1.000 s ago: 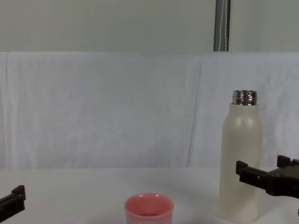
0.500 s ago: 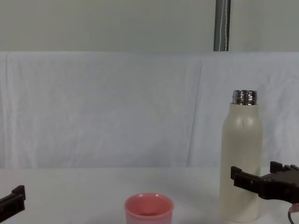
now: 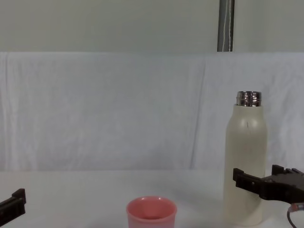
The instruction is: Grasp the thermos with one hand and pour water into the cup lid.
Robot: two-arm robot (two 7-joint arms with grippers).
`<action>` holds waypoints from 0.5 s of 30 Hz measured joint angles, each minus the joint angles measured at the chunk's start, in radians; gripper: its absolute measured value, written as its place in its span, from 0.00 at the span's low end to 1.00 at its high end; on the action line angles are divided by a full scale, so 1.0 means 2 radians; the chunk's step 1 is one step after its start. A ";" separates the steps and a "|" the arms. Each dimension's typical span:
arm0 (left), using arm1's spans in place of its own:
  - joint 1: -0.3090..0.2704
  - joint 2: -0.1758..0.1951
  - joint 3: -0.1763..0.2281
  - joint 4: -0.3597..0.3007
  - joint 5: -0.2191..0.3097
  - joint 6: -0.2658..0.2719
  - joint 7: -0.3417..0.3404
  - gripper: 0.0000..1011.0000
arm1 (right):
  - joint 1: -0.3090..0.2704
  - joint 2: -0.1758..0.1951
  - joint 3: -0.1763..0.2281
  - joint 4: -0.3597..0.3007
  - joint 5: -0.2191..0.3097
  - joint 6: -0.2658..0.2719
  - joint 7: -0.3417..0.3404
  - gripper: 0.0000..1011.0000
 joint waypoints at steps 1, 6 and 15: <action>0.000 0.000 0.000 0.000 0.000 0.000 0.000 0.99 | 0.002 0.000 0.000 0.002 0.001 0.000 0.001 0.99; 0.000 0.000 0.000 0.000 0.000 0.000 0.000 0.99 | 0.015 -0.002 0.000 0.014 0.007 -0.001 0.003 0.99; 0.000 0.000 0.000 0.000 0.000 0.000 0.000 0.99 | 0.034 -0.005 -0.002 0.035 0.011 -0.004 0.006 0.99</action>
